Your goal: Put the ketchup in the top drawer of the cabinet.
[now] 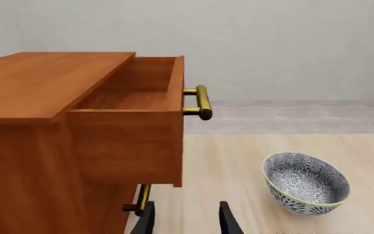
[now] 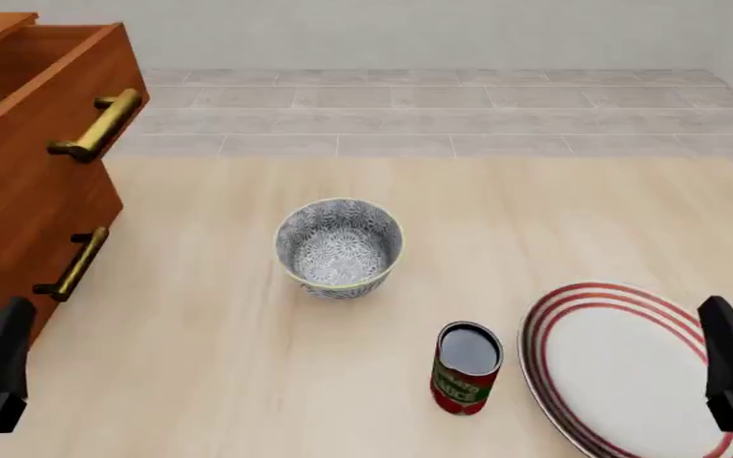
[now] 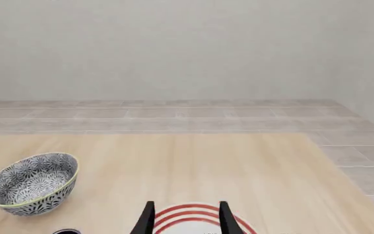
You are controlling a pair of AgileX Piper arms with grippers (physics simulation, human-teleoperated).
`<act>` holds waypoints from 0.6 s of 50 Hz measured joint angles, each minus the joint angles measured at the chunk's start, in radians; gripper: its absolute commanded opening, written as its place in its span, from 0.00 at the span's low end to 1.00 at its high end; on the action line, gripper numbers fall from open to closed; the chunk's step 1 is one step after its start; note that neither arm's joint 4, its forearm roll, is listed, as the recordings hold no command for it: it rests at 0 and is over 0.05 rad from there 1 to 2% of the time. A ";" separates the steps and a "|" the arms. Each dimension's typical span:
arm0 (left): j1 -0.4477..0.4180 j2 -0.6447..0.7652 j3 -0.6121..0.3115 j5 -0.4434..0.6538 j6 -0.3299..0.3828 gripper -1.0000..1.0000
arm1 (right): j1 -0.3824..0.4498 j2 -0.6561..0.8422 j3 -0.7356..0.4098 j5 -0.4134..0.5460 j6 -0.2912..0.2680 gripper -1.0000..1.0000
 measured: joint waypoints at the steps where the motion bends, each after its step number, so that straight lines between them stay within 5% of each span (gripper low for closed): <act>1: -0.002 0.000 0.000 0.001 0.001 1.00 | -0.002 0.001 0.000 0.000 0.003 1.00; 30: -0.141 0.011 -0.074 0.109 -0.048 1.00 | -0.029 0.003 -0.002 0.000 0.048 1.00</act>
